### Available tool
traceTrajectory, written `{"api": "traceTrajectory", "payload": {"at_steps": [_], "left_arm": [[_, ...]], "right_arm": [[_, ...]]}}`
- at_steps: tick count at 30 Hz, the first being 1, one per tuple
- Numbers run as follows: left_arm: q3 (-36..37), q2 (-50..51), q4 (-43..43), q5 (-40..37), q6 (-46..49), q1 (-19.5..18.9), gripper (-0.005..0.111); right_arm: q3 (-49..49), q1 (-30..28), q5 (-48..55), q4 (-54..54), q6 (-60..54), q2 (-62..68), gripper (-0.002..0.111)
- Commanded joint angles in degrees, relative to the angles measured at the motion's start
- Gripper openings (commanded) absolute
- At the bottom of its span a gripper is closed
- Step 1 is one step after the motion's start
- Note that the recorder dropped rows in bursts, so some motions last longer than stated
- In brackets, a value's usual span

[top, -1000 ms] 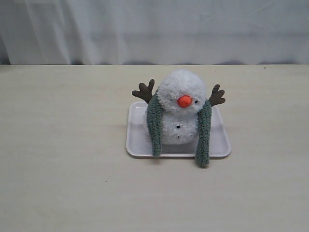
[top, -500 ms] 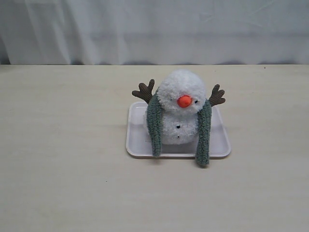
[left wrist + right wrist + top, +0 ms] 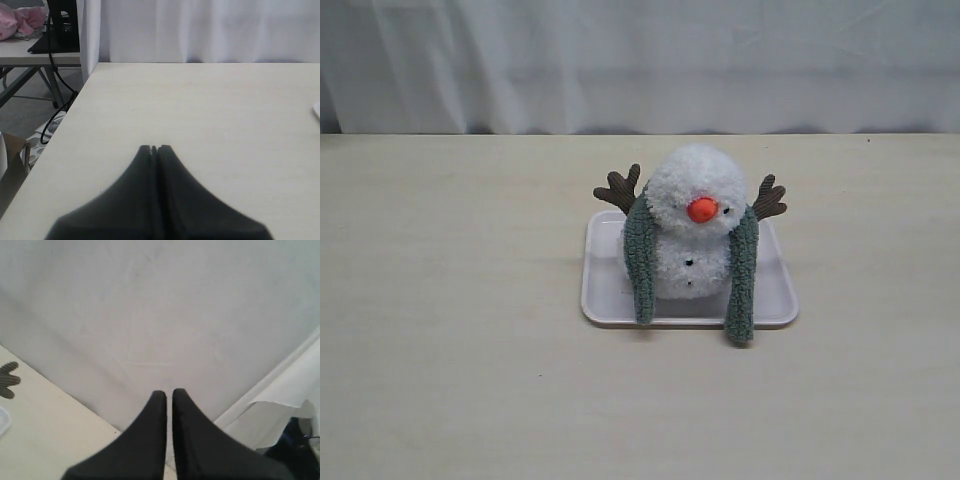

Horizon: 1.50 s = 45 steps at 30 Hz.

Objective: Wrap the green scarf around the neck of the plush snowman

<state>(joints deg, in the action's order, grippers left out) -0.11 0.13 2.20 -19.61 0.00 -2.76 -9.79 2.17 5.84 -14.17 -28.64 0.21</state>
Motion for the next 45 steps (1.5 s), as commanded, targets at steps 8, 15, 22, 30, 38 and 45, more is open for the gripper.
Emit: {"api": "traceTrajectory", "payload": {"at_steps": [8,15,22,30,38,45], "left_arm": [[0.11,-0.13,0.03,0.66,0.0,0.25,0.0],[0.11,-0.13,0.03,0.66,0.0,0.25,0.0],[0.11,-0.13,0.03,0.66,0.0,0.25,0.0],[0.11,-0.13,0.03,0.66,0.0,0.25,0.0],[0.11,-0.13,0.03,0.66,0.0,0.25,0.0],[0.11,-0.13,0.03,0.66,0.0,0.25,0.0]], "right_arm": [[7.63,-0.31,0.04,3.12,31.88,-0.21,0.004],[9.79,-0.08,1.51,7.91,31.69,-0.21,0.004],[9.79,-0.08,5.34,7.91,30.41,-0.21,0.004],[9.79,-0.39,11.37,10.33,30.85,-0.21,0.004],[9.79,-1.66,13.79,10.33,31.04,-0.21,0.004],[9.79,-3.05,14.03,10.33,31.04,-0.21,0.004]]}}
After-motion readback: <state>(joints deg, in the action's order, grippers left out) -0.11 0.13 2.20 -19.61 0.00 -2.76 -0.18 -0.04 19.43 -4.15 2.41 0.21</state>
